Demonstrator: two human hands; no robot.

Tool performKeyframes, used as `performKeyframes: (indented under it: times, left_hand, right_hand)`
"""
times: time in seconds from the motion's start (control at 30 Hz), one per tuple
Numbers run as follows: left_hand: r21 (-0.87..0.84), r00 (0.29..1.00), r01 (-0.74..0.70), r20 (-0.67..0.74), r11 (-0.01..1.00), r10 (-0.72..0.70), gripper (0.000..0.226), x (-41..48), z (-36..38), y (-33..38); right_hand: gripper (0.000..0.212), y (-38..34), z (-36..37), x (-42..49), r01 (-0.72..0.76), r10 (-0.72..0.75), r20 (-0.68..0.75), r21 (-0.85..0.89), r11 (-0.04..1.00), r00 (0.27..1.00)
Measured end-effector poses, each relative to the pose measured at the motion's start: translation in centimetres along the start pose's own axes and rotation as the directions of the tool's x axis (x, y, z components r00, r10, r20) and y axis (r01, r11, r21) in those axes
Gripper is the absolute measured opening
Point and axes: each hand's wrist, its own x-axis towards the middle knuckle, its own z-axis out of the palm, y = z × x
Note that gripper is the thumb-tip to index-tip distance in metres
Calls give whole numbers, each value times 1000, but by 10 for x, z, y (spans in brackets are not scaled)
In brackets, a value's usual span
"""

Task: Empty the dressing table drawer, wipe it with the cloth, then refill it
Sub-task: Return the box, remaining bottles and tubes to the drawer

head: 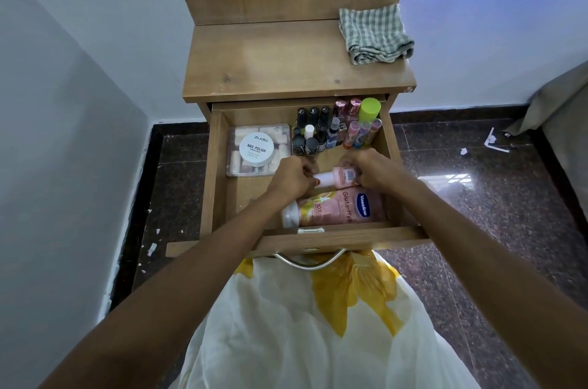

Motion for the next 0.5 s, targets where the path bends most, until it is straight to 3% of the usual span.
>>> performKeyframes:
  times: [0.5]
  left_hand:
    - [-9,1000,10,-8,1000,-10,24,-5,-2,2]
  right_hand:
    - [43,-1,-5,-5,-43,43,-24,-7,999,999]
